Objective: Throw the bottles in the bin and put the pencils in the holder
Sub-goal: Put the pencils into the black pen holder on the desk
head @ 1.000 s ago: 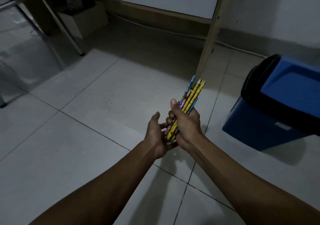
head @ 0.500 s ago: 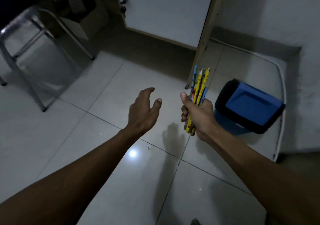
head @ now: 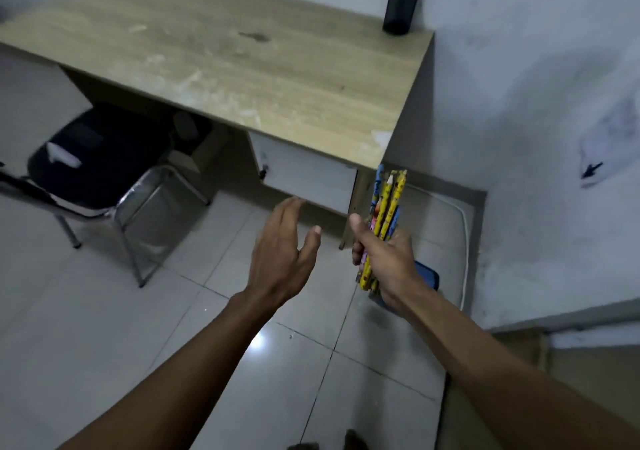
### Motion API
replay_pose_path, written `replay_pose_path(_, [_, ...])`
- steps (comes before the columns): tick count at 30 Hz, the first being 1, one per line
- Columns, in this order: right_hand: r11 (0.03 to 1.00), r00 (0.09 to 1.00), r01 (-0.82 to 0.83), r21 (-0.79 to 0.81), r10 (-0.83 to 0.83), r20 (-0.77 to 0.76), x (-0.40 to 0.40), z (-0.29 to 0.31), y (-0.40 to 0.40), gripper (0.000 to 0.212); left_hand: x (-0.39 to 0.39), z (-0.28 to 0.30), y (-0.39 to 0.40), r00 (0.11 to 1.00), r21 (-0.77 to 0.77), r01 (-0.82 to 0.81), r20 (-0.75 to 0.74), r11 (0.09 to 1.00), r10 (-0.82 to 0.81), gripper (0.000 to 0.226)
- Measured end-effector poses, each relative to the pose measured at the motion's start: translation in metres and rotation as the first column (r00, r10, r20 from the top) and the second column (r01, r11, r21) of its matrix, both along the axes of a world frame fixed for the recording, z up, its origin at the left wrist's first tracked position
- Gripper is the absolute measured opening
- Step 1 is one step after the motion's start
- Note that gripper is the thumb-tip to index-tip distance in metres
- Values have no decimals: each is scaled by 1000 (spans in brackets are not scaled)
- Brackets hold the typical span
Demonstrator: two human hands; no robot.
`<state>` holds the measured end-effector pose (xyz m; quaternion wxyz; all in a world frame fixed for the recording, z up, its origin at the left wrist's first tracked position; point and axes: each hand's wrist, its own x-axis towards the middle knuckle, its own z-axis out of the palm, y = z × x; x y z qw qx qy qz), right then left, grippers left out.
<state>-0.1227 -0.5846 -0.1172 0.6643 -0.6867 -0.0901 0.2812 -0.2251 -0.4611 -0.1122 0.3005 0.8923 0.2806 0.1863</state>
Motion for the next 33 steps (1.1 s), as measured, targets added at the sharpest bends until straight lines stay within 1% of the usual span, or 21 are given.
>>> replay_pose_path(3, [1000, 1000, -2, 16, 2, 4, 8, 65, 1, 34, 9, 66, 3, 1000, 36, -1, 17, 999, 0, 49])
replay_pose_path(6, [998, 998, -11, 58, 8, 54, 17, 114, 1, 34, 19, 114, 4, 999, 66, 0, 34, 998, -2, 51])
replay_pose_path(9, [996, 995, 5, 91, -14, 97, 30, 153, 5, 34, 29, 151, 7, 1000, 50, 17, 22, 999, -18, 54])
replay_pose_path(12, [990, 993, 56, 128, -68, 93, 47, 177, 15, 31, 40, 173, 16, 999, 44, 43, 18, 998, -44, 55])
replay_pose_path(15, [988, 992, 73, 133, -86, 93, 69, 188, 30, 30, 57, 181, 37, 997, 40, 80, 3, 996, -80, 54])
replay_pose_path(21, [975, 981, 150, 161, -167, 95, 126, 199, 86, 28, 117, 182, 92, 977, -15, 215, -9, 977, -215, 53])
replay_pose_path(27, [946, 953, 289, 146, -299, 52, 179, 209, 144, 27, 189, 195, 163, 946, -37, 322, -22, 946, -323, 52])
replay_pose_path(30, [928, 937, 339, 158, -347, 28, 205, 209, 169, 27, 226, 202, 194, 940, -43, 341, 6, 939, -341, 51])
replay_pose_path(33, [899, 905, 414, 141, -423, 40, 238, 208, 195, 30, 263, 204, 222, 927, -56, 376, 19, 925, -376, 50])
